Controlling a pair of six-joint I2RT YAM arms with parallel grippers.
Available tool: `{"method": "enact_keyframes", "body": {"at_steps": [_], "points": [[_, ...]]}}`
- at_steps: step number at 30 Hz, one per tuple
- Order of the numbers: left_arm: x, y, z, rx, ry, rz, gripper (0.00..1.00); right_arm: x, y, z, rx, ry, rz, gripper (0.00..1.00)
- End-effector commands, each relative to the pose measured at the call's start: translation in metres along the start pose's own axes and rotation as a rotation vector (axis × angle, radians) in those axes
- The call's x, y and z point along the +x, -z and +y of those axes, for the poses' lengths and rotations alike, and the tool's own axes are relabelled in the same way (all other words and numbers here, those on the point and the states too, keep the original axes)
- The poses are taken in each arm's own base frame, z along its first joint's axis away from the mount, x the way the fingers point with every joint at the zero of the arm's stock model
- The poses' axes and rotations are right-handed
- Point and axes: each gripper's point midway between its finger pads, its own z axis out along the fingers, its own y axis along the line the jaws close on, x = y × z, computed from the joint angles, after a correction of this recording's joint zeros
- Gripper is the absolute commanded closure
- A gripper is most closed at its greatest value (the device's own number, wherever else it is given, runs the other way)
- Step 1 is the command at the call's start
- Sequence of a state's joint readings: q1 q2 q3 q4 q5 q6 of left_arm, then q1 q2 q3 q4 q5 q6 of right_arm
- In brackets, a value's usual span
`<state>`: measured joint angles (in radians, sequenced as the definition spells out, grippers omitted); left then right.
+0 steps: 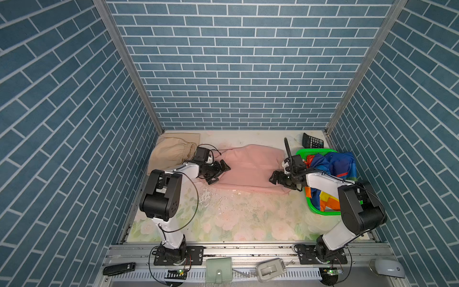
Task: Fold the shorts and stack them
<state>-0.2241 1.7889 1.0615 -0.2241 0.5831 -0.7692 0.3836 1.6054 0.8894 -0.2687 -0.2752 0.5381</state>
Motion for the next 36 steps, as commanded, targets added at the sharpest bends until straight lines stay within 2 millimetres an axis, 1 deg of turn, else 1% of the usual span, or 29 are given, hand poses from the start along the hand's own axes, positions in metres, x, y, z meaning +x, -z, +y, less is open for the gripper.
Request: {"method": "enact_keyframes", "body": {"at_steps": [1, 2, 4, 5, 7, 9, 12, 14, 18, 21, 24, 28, 29, 32, 34, 36], "points": [[-0.029, 0.03, -0.036, -0.006, -0.099, -0.096, 0.0, -0.026, 0.026, 0.039, -0.056, 0.101, -0.068, 0.05], [-0.038, 0.034, -0.043, -0.014, -0.118, -0.119, 0.0, -0.036, 0.027, 0.051, -0.082, 0.102, -0.085, 0.05], [-0.051, 0.029, -0.054, 0.009, -0.124, -0.113, 0.0, -0.053, 0.022, 0.073, -0.155, 0.091, -0.098, 0.05], [-0.056, 0.02, -0.056, 0.029, -0.112, -0.09, 0.0, -0.063, 0.018, 0.087, -0.203, 0.082, -0.105, 0.05], [-0.064, 0.004, -0.053, 0.028, -0.086, -0.062, 0.0, -0.079, 0.007, 0.11, -0.299, 0.063, -0.125, 0.04], [-0.072, -0.007, -0.04, -0.007, -0.068, -0.075, 0.01, -0.093, -0.008, 0.131, -0.385, 0.039, -0.129, 0.04], [-0.081, -0.011, -0.023, -0.027, -0.048, -0.092, 0.01, -0.11, -0.022, 0.16, -0.513, 0.009, -0.15, 0.03], [-0.086, -0.007, -0.011, -0.047, -0.042, -0.102, 0.0, -0.119, -0.028, 0.177, -0.582, -0.004, -0.161, 0.02], [-0.103, 0.01, 0.015, -0.093, -0.028, -0.144, 0.0, -0.129, -0.043, 0.206, -0.676, 0.0, -0.177, 0.01], [-0.11, 0.01, 0.029, -0.093, 0.002, -0.144, 0.0, -0.132, -0.059, 0.224, -0.742, -0.016, -0.18, 0.01], [-0.11, 0.005, 0.038, -0.099, 0.02, -0.138, 0.0, -0.137, -0.084, 0.233, -0.799, -0.055, -0.171, 0.01], [-0.105, -0.003, 0.041, -0.074, 0.056, -0.119, 0.01, -0.147, -0.108, 0.235, -0.821, -0.061, -0.185, 0.01], [-0.103, -0.003, 0.043, -0.074, 0.063, -0.115, 0.0, -0.149, -0.115, 0.233, -0.811, -0.06, -0.186, 0.01], [-0.093, -0.004, 0.047, -0.069, 0.077, -0.106, 0.0, -0.162, -0.127, 0.224, -0.784, -0.051, -0.197, 0.01], [-0.084, -0.003, 0.053, -0.081, 0.082, -0.093, 0.0, -0.17, -0.132, 0.211, -0.752, -0.055, -0.205, 0.01], [-0.073, -0.003, 0.062, -0.1, 0.09, -0.077, 0.0, -0.178, -0.136, 0.192, -0.713, -0.064, -0.214, 0.01]]}}
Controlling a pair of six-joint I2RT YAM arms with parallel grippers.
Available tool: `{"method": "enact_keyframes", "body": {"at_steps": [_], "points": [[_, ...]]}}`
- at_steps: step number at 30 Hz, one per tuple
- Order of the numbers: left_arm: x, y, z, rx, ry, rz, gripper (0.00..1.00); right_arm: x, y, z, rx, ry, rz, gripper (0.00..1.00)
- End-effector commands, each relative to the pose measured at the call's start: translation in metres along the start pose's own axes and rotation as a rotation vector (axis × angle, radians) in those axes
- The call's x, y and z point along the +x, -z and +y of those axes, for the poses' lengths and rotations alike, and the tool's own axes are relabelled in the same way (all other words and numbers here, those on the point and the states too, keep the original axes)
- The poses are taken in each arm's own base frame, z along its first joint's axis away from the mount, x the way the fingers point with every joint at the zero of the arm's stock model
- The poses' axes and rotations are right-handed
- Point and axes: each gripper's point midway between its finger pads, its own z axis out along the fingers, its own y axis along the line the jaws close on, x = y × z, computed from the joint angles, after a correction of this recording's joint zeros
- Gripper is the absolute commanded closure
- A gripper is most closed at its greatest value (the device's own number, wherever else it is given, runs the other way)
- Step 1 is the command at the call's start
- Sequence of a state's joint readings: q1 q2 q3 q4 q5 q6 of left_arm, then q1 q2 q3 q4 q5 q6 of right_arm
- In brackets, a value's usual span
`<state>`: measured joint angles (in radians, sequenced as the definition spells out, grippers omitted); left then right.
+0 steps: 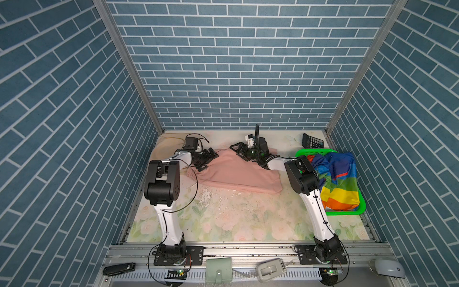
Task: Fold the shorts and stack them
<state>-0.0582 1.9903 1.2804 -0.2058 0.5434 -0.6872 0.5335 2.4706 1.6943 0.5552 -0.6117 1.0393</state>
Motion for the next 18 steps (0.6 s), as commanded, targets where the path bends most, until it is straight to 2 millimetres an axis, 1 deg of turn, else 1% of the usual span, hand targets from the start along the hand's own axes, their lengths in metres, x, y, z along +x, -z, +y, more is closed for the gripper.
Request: {"method": "enact_keyframes", "body": {"at_steps": [1, 4, 8, 10, 13, 15, 18], "points": [[0.037, -0.003, 0.034, -0.083, 0.067, 0.09, 0.0, -0.024, 0.015, -0.028, 0.058, 0.008, -0.034, 0.01], [0.051, -0.004, 0.045, -0.091, 0.084, 0.104, 0.0, -0.039, 0.037, -0.051, 0.1, 0.001, -0.057, 0.01], [0.065, -0.007, 0.054, -0.094, 0.107, 0.119, 0.0, -0.061, 0.082, -0.074, 0.161, 0.011, -0.103, 0.01], [0.068, -0.006, 0.053, -0.094, 0.101, 0.12, 0.0, -0.073, 0.104, -0.081, 0.181, 0.015, -0.125, 0.01], [0.073, -0.007, 0.046, -0.091, 0.088, 0.126, 0.0, -0.092, 0.129, -0.079, 0.195, 0.034, -0.133, 0.01], [0.075, -0.008, 0.039, -0.087, 0.071, 0.126, 0.0, -0.101, 0.14, -0.069, 0.208, 0.069, -0.134, 0.01], [0.078, -0.007, 0.028, -0.088, 0.043, 0.125, 0.0, -0.11, 0.15, -0.046, 0.23, 0.146, -0.114, 0.01]]}}
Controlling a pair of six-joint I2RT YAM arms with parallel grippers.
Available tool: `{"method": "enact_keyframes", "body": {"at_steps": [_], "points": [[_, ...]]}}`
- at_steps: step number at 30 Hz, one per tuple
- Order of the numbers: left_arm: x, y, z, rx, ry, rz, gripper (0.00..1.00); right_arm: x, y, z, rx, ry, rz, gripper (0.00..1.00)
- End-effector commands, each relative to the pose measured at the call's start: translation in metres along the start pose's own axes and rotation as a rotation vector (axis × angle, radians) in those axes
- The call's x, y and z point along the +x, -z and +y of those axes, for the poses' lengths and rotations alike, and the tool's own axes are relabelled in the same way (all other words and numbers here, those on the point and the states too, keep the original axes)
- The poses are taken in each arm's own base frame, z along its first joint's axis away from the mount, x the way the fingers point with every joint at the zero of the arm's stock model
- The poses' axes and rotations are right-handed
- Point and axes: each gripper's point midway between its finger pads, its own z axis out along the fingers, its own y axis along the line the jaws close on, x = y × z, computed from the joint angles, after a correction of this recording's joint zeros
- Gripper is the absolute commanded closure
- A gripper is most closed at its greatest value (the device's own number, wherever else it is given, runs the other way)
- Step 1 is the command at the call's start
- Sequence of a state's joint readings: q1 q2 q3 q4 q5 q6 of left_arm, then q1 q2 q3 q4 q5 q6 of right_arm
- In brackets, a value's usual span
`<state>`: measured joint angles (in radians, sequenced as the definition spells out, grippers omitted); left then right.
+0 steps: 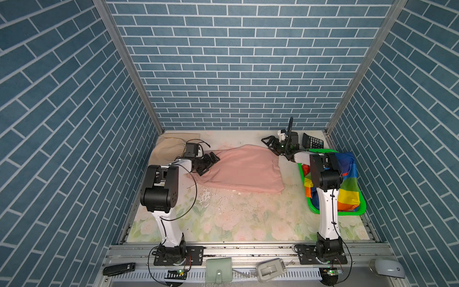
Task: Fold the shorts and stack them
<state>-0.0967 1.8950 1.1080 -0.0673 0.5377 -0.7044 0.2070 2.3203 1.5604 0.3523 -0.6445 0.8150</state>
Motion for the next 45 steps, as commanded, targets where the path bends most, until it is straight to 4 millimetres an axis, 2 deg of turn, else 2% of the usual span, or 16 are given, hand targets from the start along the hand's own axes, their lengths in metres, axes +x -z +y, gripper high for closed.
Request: {"method": "enact_keyframes", "body": {"at_steps": [1, 4, 8, 13, 15, 17, 20, 25, 28, 32, 39, 43, 45], "points": [[0.05, -0.008, 0.027, -0.125, 0.076, 0.142, 0.01, -0.009, 0.02, 0.049, -0.008, 0.166, 0.029, 0.01], [0.049, -0.001, 0.018, -0.118, 0.046, 0.124, 0.0, -0.016, 0.044, 0.085, -0.025, 0.221, 0.002, 0.01], [0.032, 0.028, 0.002, -0.149, -0.049, 0.029, 0.0, 0.004, 0.069, 0.12, -0.045, 0.274, 0.006, 0.01], [0.002, 0.08, -0.002, -0.338, -0.222, -0.164, 0.0, 0.061, 0.079, 0.139, -0.051, 0.305, 0.086, 0.01], [-0.008, 0.1, 0.003, -0.44, -0.296, -0.245, 0.0, 0.088, 0.081, 0.139, -0.03, 0.336, 0.13, 0.01], [-0.013, 0.108, 0.019, -0.5, -0.276, -0.263, 0.0, 0.113, 0.084, 0.132, 0.021, 0.372, 0.18, 0.01], [-0.011, 0.1, 0.034, -0.446, -0.203, -0.162, 0.0, 0.137, 0.091, 0.118, 0.068, 0.375, 0.224, 0.01], [-0.005, 0.095, 0.055, -0.482, -0.204, -0.144, 0.0, 0.162, 0.109, 0.088, 0.155, 0.359, 0.278, 0.01], [0.002, 0.079, 0.072, -0.456, -0.146, -0.07, 0.0, 0.174, 0.118, 0.076, 0.185, 0.355, 0.298, 0.01], [0.009, 0.062, 0.09, -0.45, -0.089, 0.0, 0.0, 0.182, 0.123, 0.063, 0.212, 0.346, 0.311, 0.01], [0.011, 0.04, 0.1, -0.434, -0.07, 0.035, 0.01, 0.184, 0.127, 0.051, 0.214, 0.33, 0.326, 0.01], [0.017, 0.024, 0.093, -0.394, -0.078, 0.079, 0.11, 0.181, 0.129, 0.046, 0.219, 0.315, 0.32, 0.01], [0.023, 0.019, 0.092, -0.396, -0.093, 0.101, 0.2, 0.181, 0.13, 0.044, 0.219, 0.303, 0.318, 0.01]]}}
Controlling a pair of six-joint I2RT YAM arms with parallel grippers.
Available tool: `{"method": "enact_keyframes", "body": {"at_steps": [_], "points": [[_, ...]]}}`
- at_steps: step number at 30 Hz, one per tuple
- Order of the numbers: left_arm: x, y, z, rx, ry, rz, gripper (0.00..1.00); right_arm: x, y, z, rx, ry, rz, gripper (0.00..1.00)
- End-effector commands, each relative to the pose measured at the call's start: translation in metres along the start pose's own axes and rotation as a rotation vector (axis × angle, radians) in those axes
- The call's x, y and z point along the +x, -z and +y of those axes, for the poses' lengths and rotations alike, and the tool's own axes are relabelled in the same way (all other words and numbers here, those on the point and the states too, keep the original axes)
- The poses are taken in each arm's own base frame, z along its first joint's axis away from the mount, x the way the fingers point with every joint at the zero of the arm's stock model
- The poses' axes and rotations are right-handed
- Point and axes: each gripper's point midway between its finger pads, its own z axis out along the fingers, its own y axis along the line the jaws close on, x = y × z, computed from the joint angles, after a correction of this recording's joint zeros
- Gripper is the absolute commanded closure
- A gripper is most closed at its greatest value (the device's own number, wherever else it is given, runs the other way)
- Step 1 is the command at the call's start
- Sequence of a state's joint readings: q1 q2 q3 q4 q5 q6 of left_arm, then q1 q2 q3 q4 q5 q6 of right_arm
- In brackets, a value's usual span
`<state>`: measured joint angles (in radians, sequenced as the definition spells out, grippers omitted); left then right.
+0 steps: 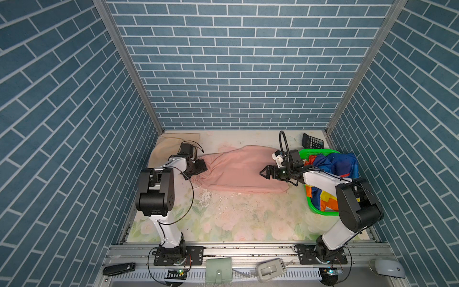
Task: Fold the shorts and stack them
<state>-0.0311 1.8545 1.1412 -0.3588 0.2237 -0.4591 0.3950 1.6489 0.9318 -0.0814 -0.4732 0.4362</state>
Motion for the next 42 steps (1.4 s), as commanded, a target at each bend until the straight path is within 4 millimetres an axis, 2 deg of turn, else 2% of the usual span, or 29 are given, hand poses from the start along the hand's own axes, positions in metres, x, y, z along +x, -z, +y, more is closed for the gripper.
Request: {"method": "enact_keyframes", "body": {"at_steps": [1, 8, 13, 14, 16, 18, 21, 25, 29, 35, 39, 42], "points": [[0.039, -0.023, 0.001, 0.003, -0.009, 0.141, 0.24, 0.001, 0.005, -0.001, -0.011, 0.03, -0.008, 0.01], [0.063, -0.033, -0.001, 0.014, -0.039, 0.203, 0.62, 0.001, 0.005, -0.011, -0.009, -0.004, -0.018, 0.01], [0.069, -0.037, -0.009, 0.016, -0.078, 0.229, 0.85, -0.002, 0.008, -0.012, -0.015, -0.012, -0.027, 0.01], [0.068, -0.035, -0.011, 0.015, -0.089, 0.224, 0.89, -0.003, 0.009, -0.012, -0.013, -0.013, -0.03, 0.02], [0.067, -0.032, -0.014, 0.002, -0.106, 0.216, 0.9, -0.004, 0.011, -0.012, -0.012, -0.012, -0.035, 0.02], [0.065, -0.028, -0.016, -0.004, -0.115, 0.209, 0.98, -0.003, 0.011, -0.013, -0.008, -0.015, -0.035, 0.02], [0.059, -0.017, -0.023, 0.0, -0.129, 0.185, 1.0, -0.002, 0.014, -0.012, -0.001, -0.021, -0.035, 0.02], [0.042, 0.008, -0.041, 0.03, -0.154, 0.125, 1.0, 0.003, 0.011, 0.013, -0.058, 0.003, -0.034, 0.02], [0.028, 0.03, -0.063, 0.052, -0.194, 0.084, 1.0, 0.023, -0.01, 0.053, -0.135, 0.054, 0.006, 0.01], [0.018, 0.05, -0.078, 0.072, -0.22, 0.048, 1.0, 0.04, -0.033, 0.106, -0.283, 0.069, 0.008, 0.01], [0.019, 0.053, -0.081, 0.078, -0.223, 0.045, 1.0, 0.062, -0.052, 0.131, -0.314, 0.112, 0.063, 0.01], [0.018, 0.055, -0.082, 0.082, -0.225, 0.037, 1.0, 0.081, -0.068, 0.14, -0.317, 0.131, 0.109, 0.01]]}}
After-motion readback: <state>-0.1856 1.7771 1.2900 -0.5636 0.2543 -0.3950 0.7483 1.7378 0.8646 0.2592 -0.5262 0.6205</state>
